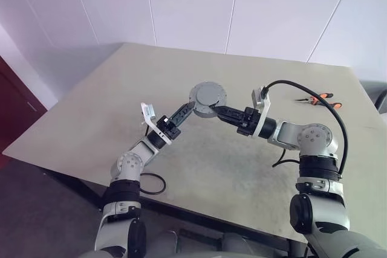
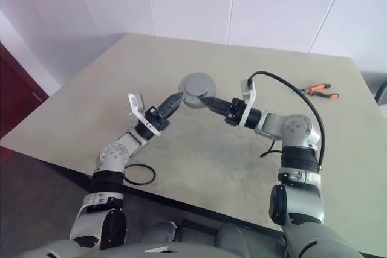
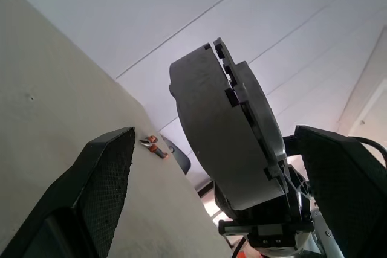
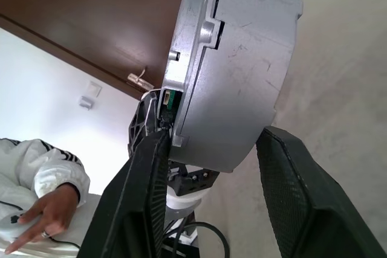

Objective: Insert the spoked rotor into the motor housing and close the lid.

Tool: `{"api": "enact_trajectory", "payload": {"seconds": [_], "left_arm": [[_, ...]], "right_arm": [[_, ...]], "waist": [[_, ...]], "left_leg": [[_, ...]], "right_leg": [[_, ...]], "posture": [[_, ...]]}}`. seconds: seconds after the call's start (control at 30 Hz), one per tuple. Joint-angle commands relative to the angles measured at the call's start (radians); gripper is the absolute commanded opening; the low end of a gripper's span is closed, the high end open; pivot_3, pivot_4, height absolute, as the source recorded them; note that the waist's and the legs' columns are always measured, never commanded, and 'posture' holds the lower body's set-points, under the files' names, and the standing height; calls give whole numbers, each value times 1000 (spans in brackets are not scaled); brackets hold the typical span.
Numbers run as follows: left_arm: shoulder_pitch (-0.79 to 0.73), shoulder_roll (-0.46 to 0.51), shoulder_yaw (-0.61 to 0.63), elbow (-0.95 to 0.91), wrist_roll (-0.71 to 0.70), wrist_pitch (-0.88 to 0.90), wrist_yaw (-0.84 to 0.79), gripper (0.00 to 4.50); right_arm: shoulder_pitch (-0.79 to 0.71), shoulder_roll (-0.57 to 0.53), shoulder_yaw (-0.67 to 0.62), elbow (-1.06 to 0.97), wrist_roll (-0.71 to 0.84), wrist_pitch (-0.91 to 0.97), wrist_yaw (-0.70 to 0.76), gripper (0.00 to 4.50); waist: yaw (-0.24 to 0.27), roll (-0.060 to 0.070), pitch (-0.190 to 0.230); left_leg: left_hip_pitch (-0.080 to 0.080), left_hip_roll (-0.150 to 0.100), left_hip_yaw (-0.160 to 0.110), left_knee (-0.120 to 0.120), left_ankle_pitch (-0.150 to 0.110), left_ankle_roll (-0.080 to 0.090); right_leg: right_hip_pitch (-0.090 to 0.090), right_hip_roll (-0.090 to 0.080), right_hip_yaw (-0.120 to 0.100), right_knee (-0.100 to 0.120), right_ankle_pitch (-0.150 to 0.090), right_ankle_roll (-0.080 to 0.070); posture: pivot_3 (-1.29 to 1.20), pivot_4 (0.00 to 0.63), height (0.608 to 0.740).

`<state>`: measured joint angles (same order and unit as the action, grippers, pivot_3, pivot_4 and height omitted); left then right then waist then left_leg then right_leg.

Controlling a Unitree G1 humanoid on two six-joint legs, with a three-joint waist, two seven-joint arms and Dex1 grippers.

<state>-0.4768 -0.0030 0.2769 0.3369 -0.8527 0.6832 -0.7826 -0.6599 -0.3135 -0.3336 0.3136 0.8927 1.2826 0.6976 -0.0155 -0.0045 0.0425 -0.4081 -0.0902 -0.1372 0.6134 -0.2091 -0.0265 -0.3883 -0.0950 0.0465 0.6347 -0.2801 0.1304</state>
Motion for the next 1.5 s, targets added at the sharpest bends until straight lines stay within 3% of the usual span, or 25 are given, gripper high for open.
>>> {"api": "enact_trajectory", "payload": {"seconds": [0.03,0.5,0.7,0.8,1.27,1.37,1.5], "left_arm": [[-34,8,-15,-27,-20,11,-33,4474],[-94,13,-27,35,-13,19,-78,4474],[-81,28,-41,9,-29,67,-108,2670],[-73,34,-46,-10,-44,94,-125,2310],[-67,18,-43,-2,-29,83,-100,2274],[-70,16,-35,12,-29,74,-88,2274],[-85,5,-7,57,-9,23,-45,2274]], "right_arm": [[-36,6,-29,-63,67,6,14,1857],[80,-2,57,-225,92,51,34,1857],[87,-5,68,-228,91,40,34,1857],[91,-6,75,-228,90,33,37,1857],[83,4,60,-218,85,-13,35,1857],[56,-2,48,-203,99,-13,41,2397],[41,1,26,-191,101,-13,4,3609]], "waist": [[0,0,0],[1,0,0],[1,0,0],[1,0,0],[2,0,0],[2,0,0],[2,0,0]], "left_leg": [[0,0,0,0,0,0],[0,0,0,1,0,0],[0,0,0,1,0,0],[0,0,0,1,0,0],[0,0,0,2,0,0],[0,0,0,2,0,0],[0,0,0,2,0,0]], "right_leg": [[0,0,0,0,0,0],[0,0,0,1,0,0],[0,0,0,1,0,0],[0,0,0,1,0,0],[0,0,1,1,0,0],[0,0,1,1,0,0],[0,0,1,1,0,-1]], "posture": [[0,0,740],[0,0,740],[0,0,740],[0,0,740],[0,0,740],[0,0,740],[0,0,740]]}}
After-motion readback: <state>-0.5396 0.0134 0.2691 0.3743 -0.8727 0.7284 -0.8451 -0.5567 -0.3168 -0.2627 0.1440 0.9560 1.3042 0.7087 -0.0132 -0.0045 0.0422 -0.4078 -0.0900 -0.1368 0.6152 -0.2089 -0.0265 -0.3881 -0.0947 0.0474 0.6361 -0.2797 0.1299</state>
